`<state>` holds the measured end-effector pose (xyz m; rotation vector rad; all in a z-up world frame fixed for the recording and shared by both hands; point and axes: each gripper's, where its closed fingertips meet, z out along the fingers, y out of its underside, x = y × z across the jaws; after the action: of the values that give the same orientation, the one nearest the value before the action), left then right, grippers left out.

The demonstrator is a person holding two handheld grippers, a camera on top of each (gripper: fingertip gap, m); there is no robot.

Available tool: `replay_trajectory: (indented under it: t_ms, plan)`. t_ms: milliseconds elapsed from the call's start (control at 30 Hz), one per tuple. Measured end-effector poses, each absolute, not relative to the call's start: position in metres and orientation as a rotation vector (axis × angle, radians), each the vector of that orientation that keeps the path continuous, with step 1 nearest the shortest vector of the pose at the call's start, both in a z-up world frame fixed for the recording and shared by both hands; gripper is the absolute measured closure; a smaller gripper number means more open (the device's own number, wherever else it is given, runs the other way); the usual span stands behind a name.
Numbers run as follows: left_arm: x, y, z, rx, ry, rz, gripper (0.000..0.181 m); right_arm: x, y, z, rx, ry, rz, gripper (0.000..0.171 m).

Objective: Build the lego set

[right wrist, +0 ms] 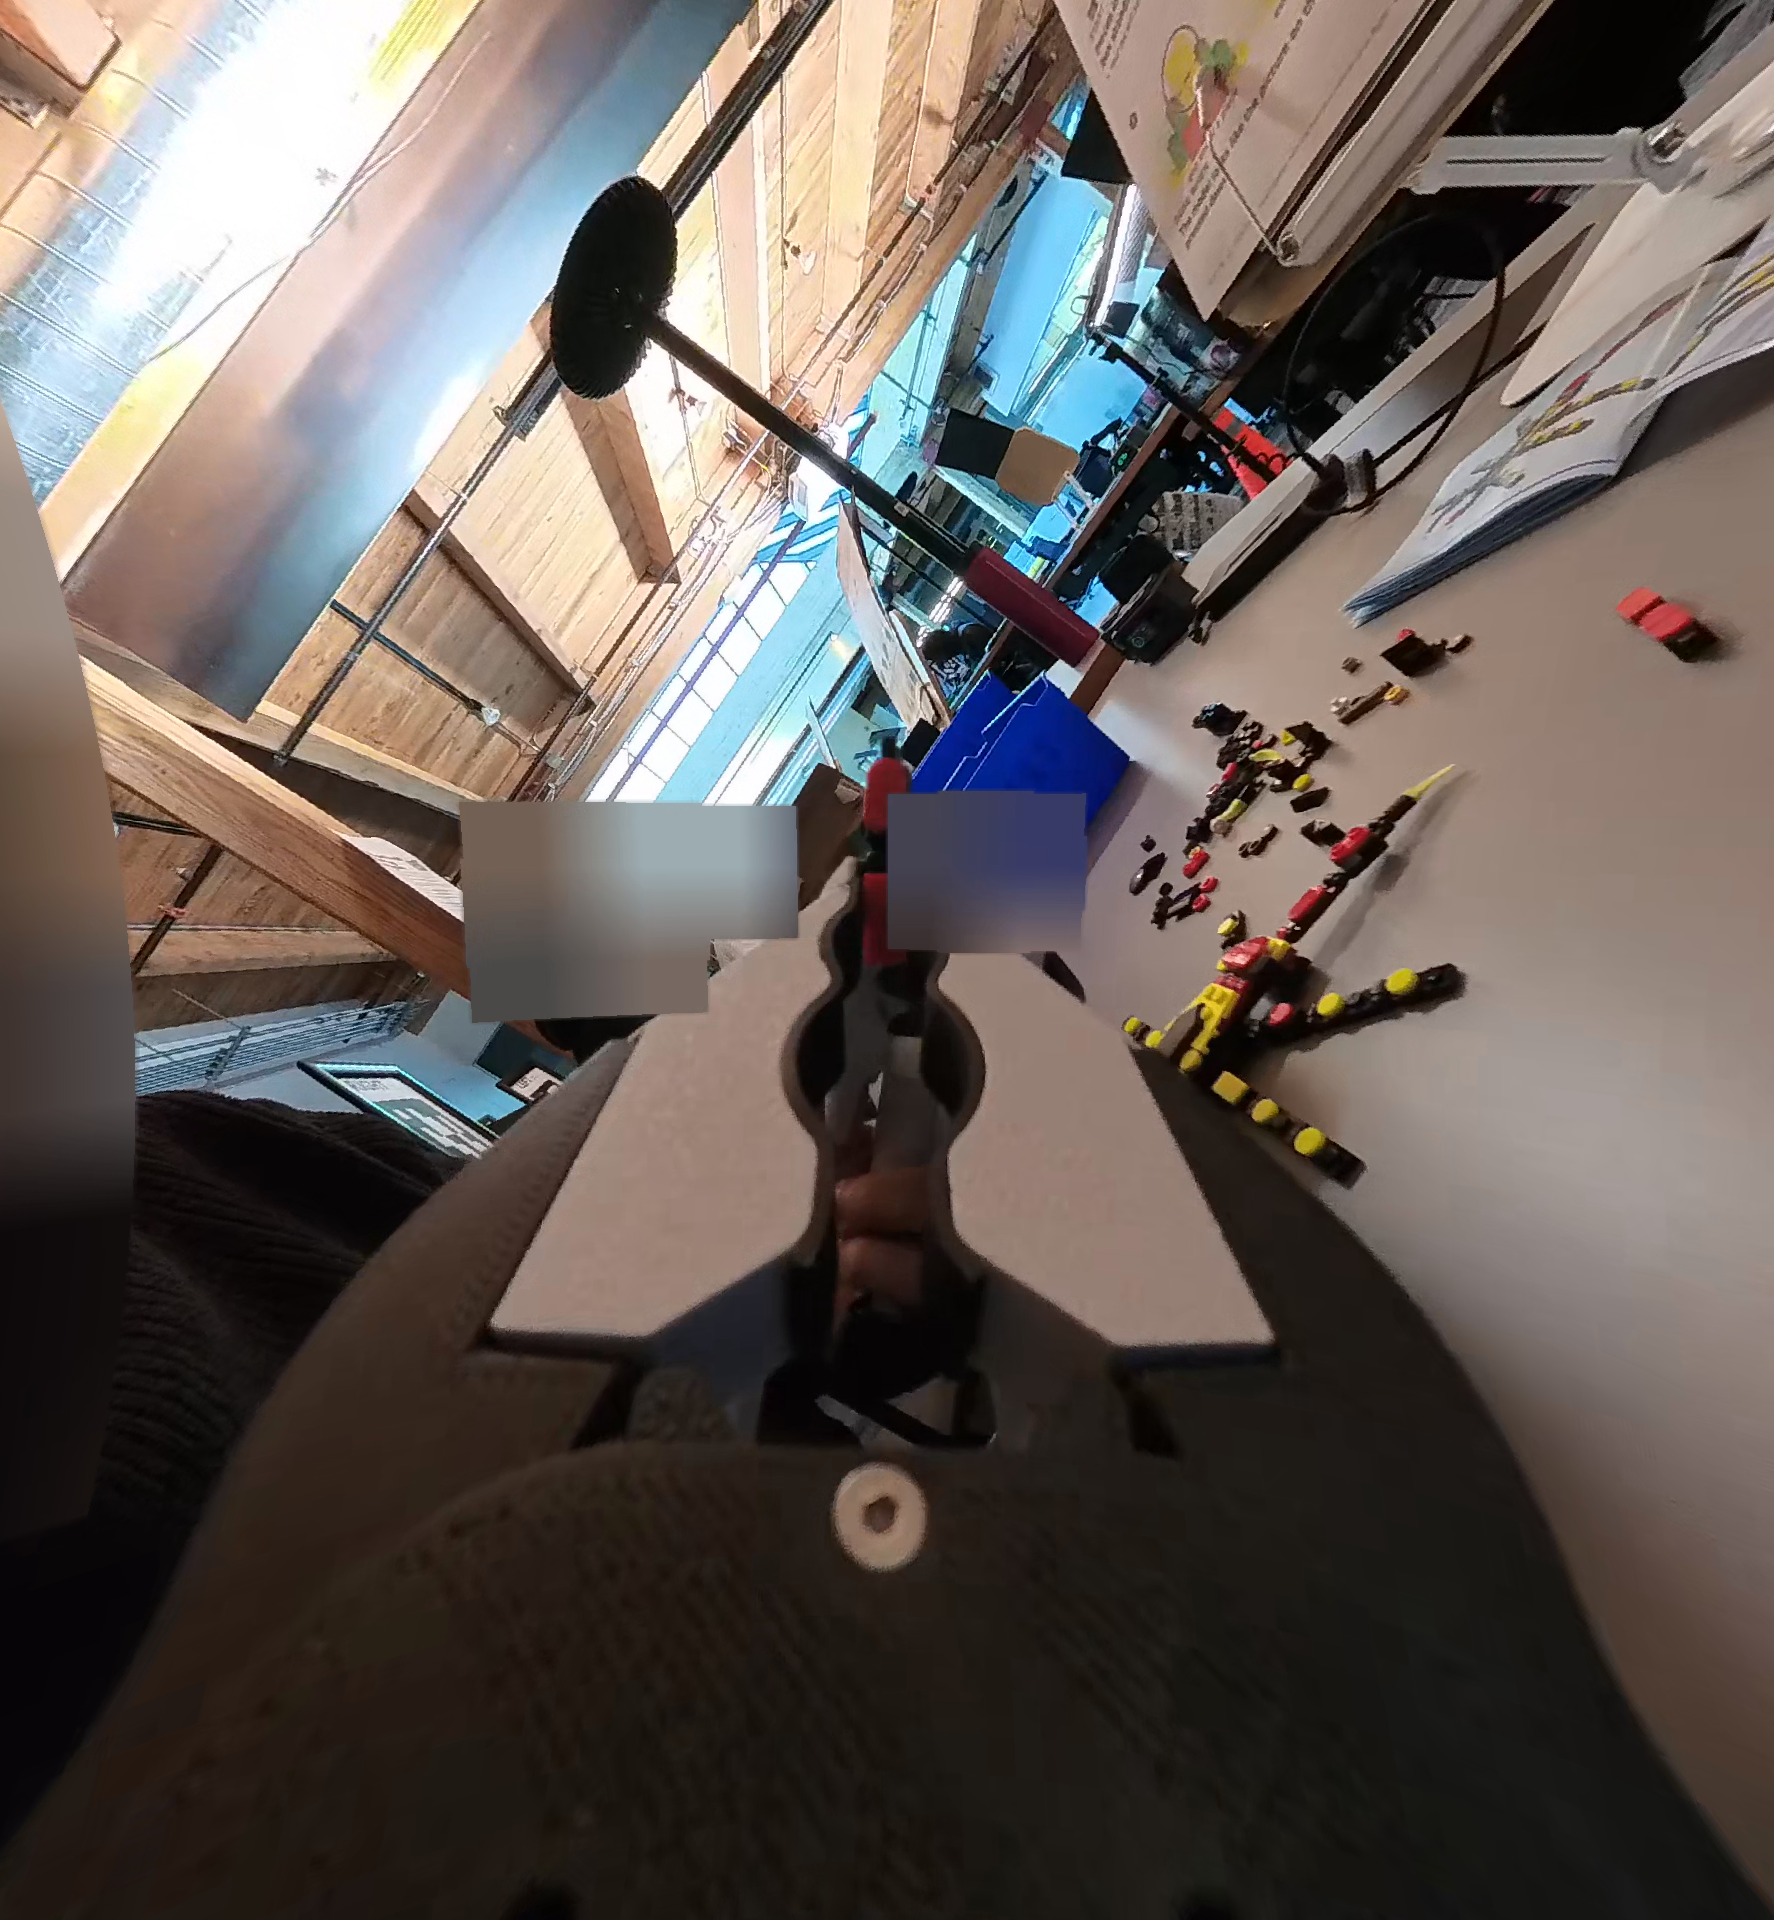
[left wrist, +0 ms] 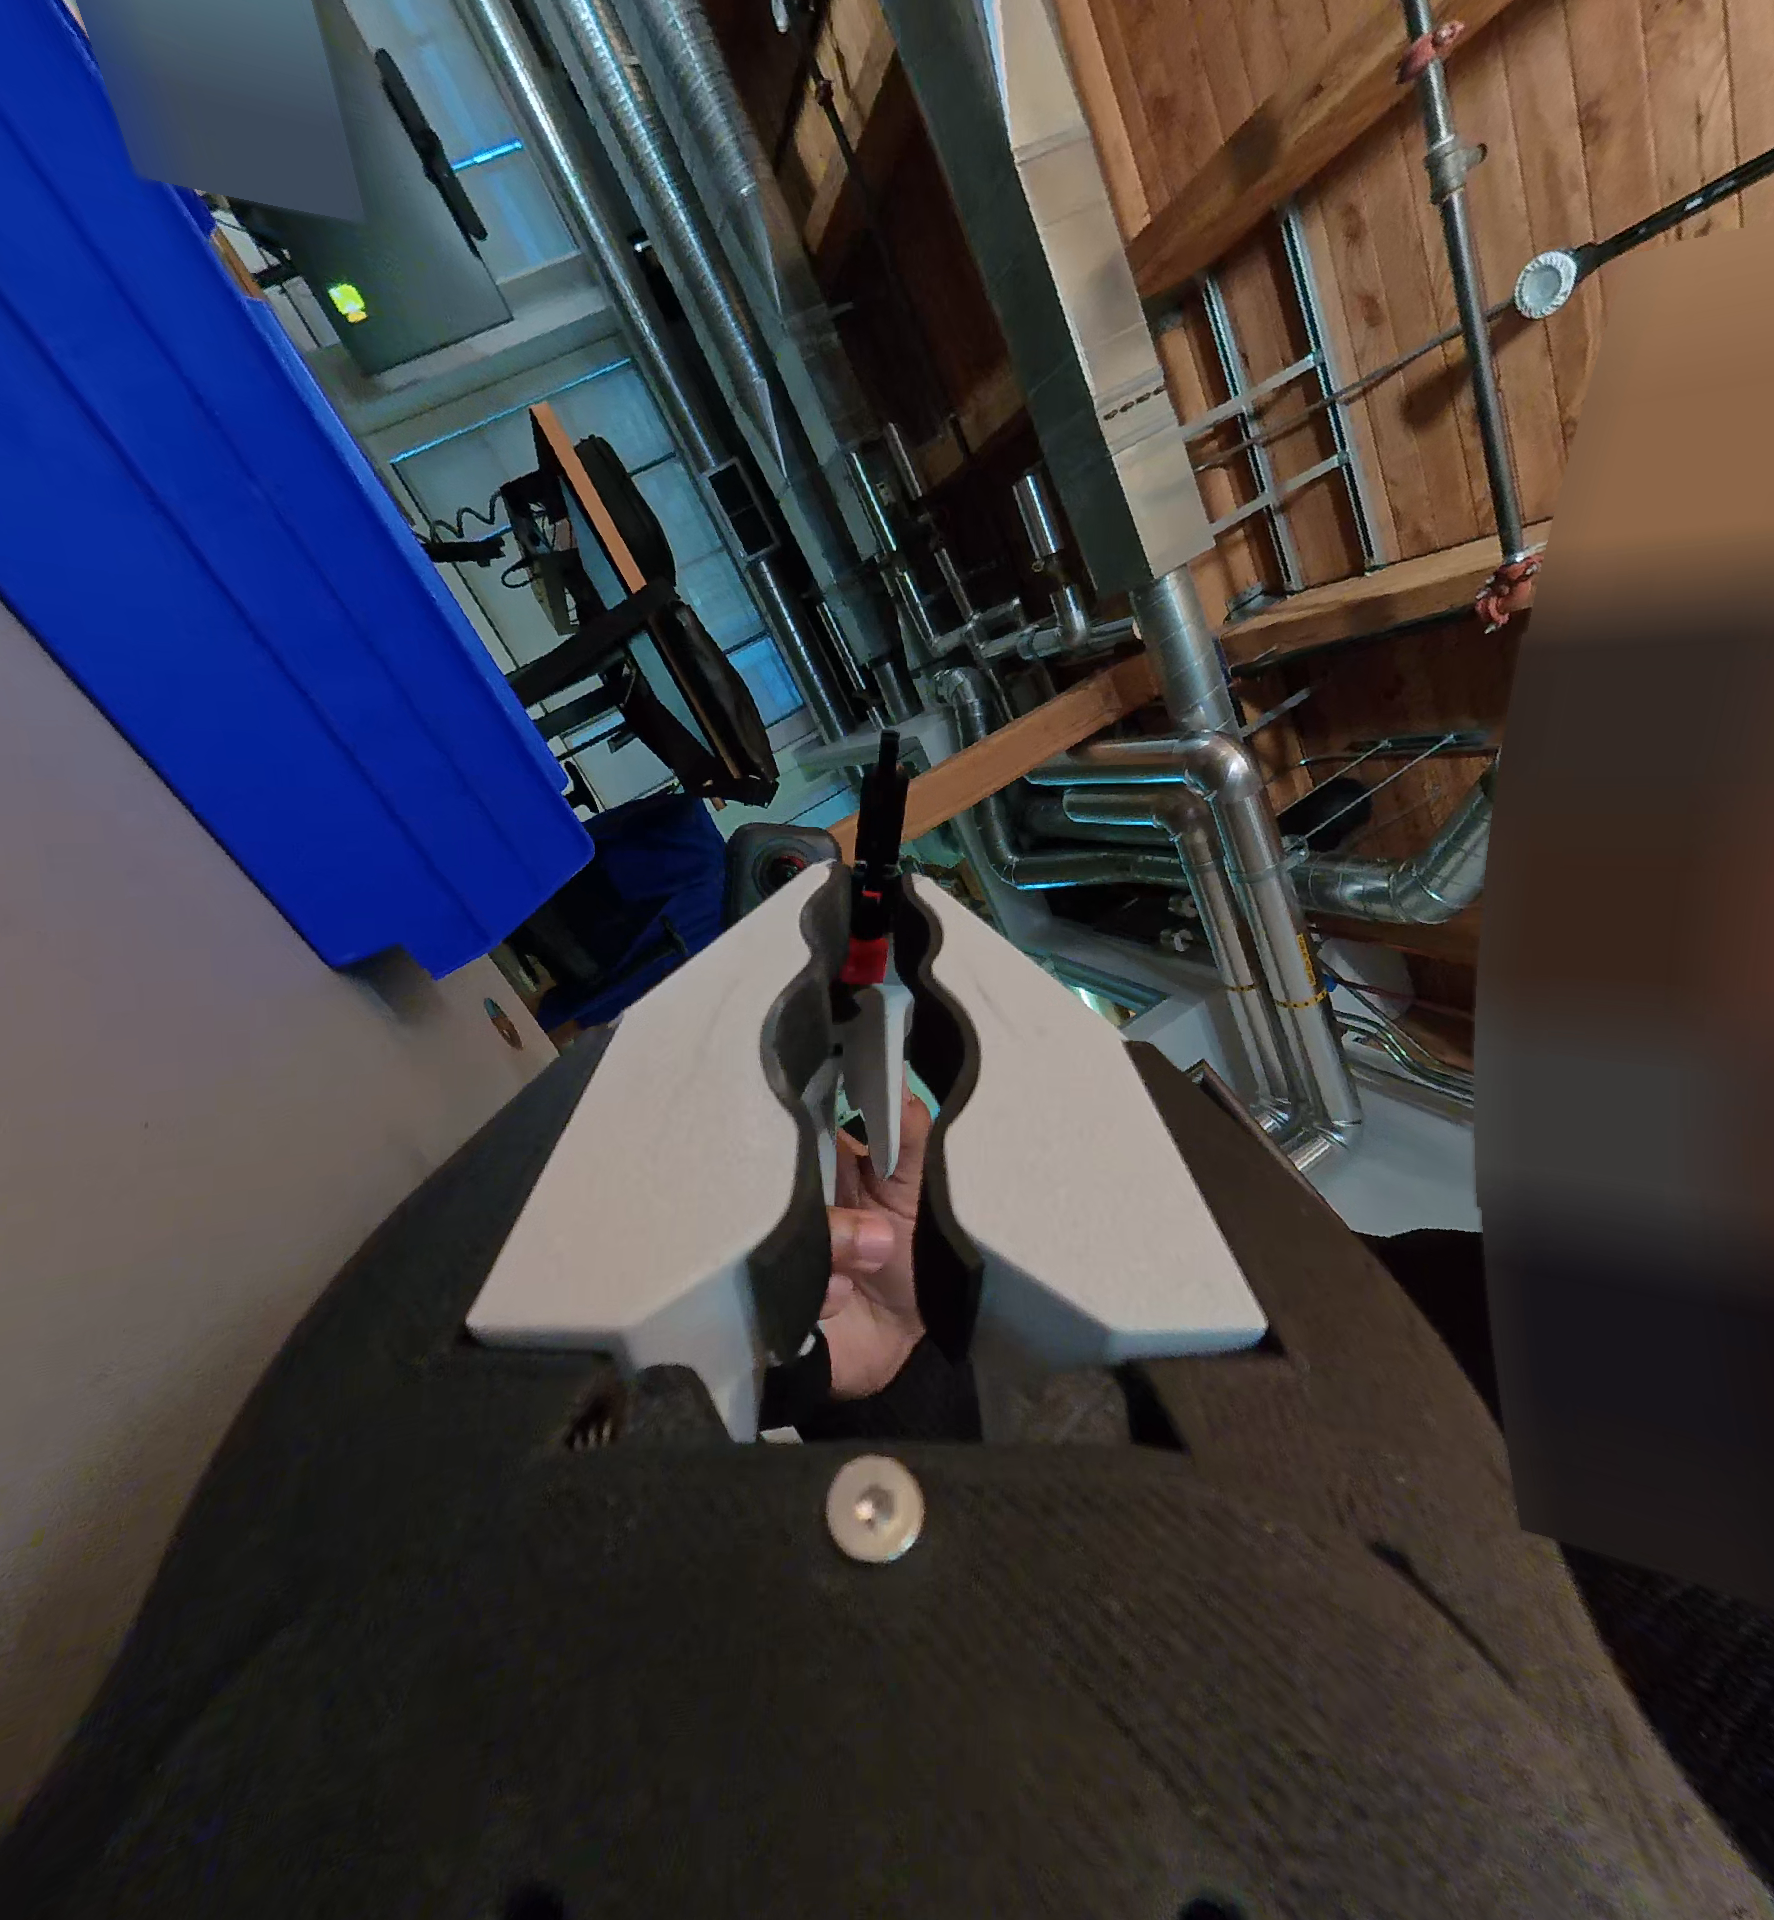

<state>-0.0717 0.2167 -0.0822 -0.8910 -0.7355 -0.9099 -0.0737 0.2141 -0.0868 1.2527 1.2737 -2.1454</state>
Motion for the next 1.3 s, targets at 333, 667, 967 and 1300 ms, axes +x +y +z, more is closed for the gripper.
replay_trajectory:
  t_ms: [333, 667, 967, 1300]
  plan:
    - [-0.0724, 0.217, -0.0813, -0.861, -0.749, -0.924, 0.175, -0.0736, 0.2143, -0.0862, 1.249, 1.225, -2.142, 0.166]
    - [-0.0735, 0.2193, -0.0804, -0.861, -0.761, -0.924, 0.175, -0.0748, 0.216, -0.0858, 1.249, 1.067, -2.119, 0.167]
    - [-0.0742, 0.2177, -0.0799, -0.812, -0.778, -0.928, 0.174, -0.0754, 0.2131, -0.0859, 1.261, 1.023, -2.157, 0.166]
    - [-0.0758, 0.2194, -0.0826, -0.845, -0.787, -0.928, 0.174, -0.0774, 0.2149, -0.0889, 1.28, 1.005, -2.158, 0.166]
